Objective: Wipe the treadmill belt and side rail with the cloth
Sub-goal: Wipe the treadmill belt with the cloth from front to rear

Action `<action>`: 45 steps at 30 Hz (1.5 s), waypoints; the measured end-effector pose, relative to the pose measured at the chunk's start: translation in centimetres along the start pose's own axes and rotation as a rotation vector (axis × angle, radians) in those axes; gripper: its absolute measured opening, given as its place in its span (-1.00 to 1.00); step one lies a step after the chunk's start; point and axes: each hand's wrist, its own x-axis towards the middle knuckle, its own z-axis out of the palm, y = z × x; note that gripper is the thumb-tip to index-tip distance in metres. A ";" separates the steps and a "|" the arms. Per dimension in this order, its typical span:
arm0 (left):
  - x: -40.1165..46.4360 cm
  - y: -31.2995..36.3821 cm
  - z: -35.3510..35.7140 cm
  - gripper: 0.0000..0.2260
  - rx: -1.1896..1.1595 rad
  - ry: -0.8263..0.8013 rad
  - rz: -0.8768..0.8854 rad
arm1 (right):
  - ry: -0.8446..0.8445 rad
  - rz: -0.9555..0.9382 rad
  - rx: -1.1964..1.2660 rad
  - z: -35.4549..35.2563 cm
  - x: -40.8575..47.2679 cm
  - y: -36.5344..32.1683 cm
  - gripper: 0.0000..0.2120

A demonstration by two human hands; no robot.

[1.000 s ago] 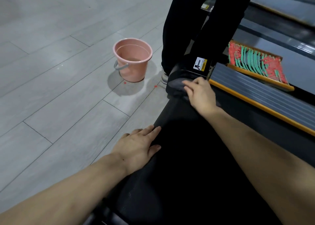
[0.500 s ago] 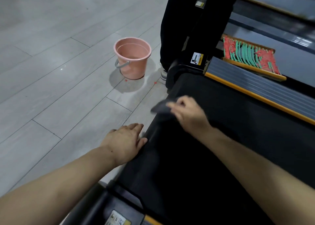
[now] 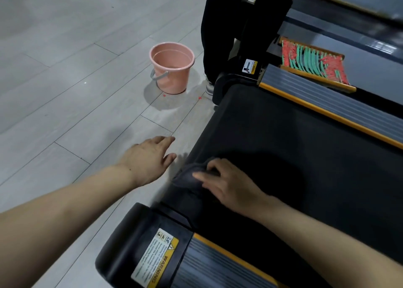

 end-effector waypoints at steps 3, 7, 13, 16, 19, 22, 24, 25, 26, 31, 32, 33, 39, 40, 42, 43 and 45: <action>-0.8 -0.5 -0.2 -0.48 0.049 -0.032 0.003 | 0.161 0.222 -0.103 -0.2 4.1 5.1 -0.70; -1.8 -1.9 -0.6 -0.49 0.046 -0.047 -0.031 | 0.232 0.517 -0.097 0.5 6.0 5.7 -0.71; -2.7 -2.4 -0.8 -0.52 0.047 -0.055 -0.017 | -0.006 0.131 0.084 0.3 -0.4 -2.5 -0.71; -2.9 -1.8 -1.1 -0.52 0.059 -0.048 0.006 | -0.094 0.050 0.119 -0.8 -3.7 -3.3 -0.69; -3.0 -2.0 -1.2 -0.53 0.075 -0.051 0.009 | -0.131 0.027 0.136 -1.6 -4.7 -3.5 -0.70; -2.9 -2.3 -1.4 -0.53 0.057 -0.079 -0.022 | -0.062 0.112 0.088 -0.2 -1.5 -3.8 -0.70; -2.6 -2.4 -1.6 -0.53 0.035 -0.063 -0.041 | -0.016 0.165 0.059 0.8 1.0 -4.2 -0.71; -2.5 -2.4 -1.7 -0.54 0.036 -0.054 -0.045 | -0.017 0.172 0.042 1.0 1.6 -4.5 -0.72; -2.5 -2.4 -1.7 -0.54 0.043 -0.052 -0.043 | -0.039 0.165 0.036 0.8 1.5 -4.6 -0.72; -3.0 -2.1 -1.0 -0.55 0.106 -0.099 -0.024 | -0.125 0.033 0.028 -1.3 -3.5 -4.7 -0.70; -2.8 -2.1 -1.0 -0.55 0.107 -0.110 -0.038 | -0.115 0.050 0.016 -1.2 -3.9 -4.8 -0.70; -2.6 -2.1 -1.2 -0.56 0.105 -0.117 -0.052 | -0.092 0.072 -0.002 -1.0 -3.8 -4.9 -0.71; -1.5 -1.4 -2.4 -0.63 0.066 -0.073 -0.118 | 0.021 0.166 -0.116 1.2 3.8 -2.7 -0.73; -1.4 -1.5 -2.4 -0.63 0.069 -0.071 -0.120 | 0.037 0.207 -0.144 1.3 4.9 -1.6 -0.74; -1.4 -1.7 -2.1 -0.63 0.083 -0.078 -0.129 | 0.064 0.360 -0.109 0.8 6.4 0.4 -0.78; -1.5 -1.8 -2.0 -0.63 0.085 -0.083 -0.134 | 0.076 0.442 -0.083 0.7 6.6 1.1 -0.78; -1.4 -2.0 -1.9 -0.62 0.081 -0.088 -0.138 | 0.114 0.485 -0.057 0.7 6.1 0.9 -0.78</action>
